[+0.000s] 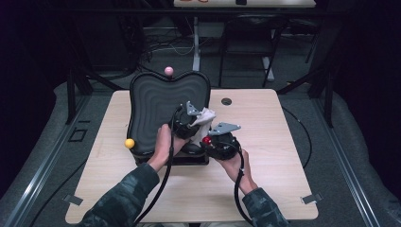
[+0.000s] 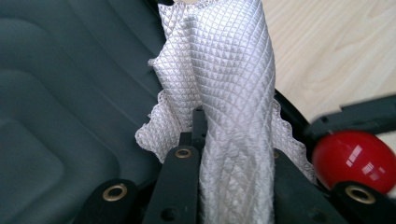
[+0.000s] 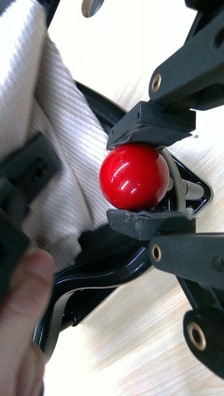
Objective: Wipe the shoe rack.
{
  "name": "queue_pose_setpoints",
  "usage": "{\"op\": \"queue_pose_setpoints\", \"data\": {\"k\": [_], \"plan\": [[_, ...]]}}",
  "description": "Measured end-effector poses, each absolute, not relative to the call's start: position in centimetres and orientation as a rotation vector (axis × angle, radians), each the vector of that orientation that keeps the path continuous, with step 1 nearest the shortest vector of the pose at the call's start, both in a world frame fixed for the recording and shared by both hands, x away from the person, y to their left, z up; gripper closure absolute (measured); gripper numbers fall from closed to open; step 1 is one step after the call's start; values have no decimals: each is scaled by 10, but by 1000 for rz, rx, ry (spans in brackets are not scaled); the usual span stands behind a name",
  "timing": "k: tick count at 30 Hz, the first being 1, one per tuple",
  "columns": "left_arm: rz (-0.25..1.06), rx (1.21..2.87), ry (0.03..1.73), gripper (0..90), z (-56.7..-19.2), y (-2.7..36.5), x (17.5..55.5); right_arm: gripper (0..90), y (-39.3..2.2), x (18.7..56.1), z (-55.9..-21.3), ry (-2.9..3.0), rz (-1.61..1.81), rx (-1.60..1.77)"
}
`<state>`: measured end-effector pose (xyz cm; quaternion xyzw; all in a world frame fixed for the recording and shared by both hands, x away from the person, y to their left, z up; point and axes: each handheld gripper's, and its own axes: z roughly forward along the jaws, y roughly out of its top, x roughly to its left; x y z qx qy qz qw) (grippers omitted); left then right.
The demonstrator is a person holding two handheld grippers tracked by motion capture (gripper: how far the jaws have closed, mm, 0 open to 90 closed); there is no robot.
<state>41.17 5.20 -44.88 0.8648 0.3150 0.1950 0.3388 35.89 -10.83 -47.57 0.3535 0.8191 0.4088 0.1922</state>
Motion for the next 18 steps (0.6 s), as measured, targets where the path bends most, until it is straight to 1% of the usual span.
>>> {"op": "queue_pose_setpoints", "data": {"k": [8,14,18], "plan": [[509,2265,798,849,-454,55,401,601,-108,359,-476,2300,1146,990],[521,2262,796,849,-453,55,402,601,-108,359,-476,2300,1146,990],[537,2259,809,849,-448,56,410,601,-108,359,-476,2300,1146,989]]}}
